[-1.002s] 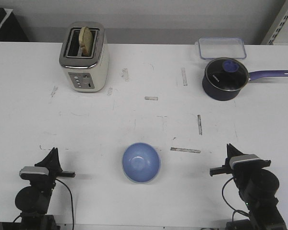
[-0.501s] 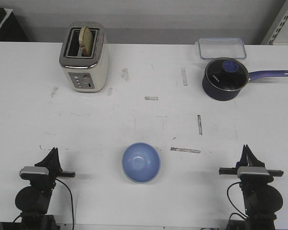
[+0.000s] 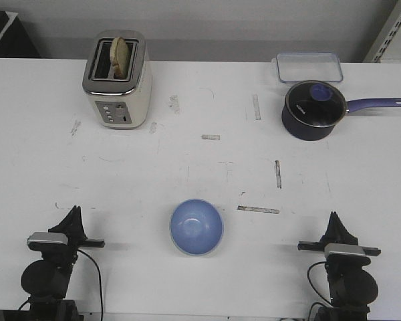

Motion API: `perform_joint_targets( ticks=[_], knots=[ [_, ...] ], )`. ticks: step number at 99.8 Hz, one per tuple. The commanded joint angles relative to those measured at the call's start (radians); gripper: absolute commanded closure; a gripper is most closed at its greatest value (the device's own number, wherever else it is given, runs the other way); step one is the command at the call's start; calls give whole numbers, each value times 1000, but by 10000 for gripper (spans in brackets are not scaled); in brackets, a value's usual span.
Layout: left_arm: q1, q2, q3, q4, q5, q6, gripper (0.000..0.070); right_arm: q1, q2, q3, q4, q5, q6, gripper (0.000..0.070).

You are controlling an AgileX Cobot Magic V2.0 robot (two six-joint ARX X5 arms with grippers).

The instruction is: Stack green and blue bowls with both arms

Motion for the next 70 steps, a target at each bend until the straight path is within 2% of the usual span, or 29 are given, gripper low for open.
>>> perform_joint_targets(
  ticks=[1,70],
  knots=[
    [-1,-1,-21,12,2,-6,699,1,0,-2,10,0,41,694],
    [-1,-1,-21,12,2,-6,698,1,0,-2,10,0,48,694]
  ],
)
